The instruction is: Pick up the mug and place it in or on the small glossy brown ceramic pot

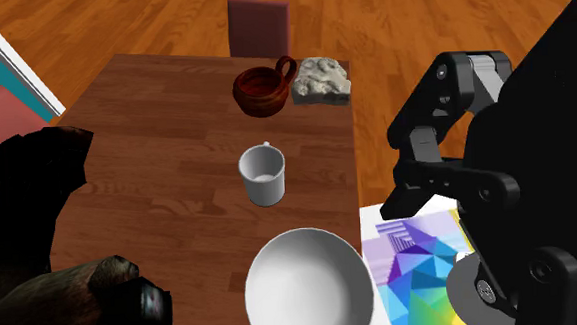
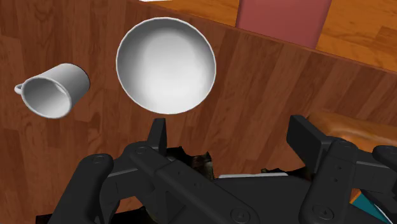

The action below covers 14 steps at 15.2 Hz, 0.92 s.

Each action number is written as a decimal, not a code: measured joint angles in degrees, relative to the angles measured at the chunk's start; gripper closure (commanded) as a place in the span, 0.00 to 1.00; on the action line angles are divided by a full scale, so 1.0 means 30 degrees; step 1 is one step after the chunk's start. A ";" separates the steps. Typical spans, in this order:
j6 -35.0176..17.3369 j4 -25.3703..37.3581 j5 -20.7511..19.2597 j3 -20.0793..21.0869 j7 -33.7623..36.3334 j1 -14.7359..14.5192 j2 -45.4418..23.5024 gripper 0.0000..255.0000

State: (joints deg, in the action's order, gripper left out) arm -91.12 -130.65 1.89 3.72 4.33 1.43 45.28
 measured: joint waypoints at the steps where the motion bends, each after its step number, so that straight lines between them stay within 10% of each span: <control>1: 0.0000 0.0000 0.0000 0.0000 0.0000 0.0000 0.0000 0.00; 14: -0.5786 -0.4166 -0.2582 -0.3451 -0.3959 0.1386 -0.1691 0.00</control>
State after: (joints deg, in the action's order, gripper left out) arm -108.48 -143.14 -5.86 -6.63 -7.54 5.58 40.21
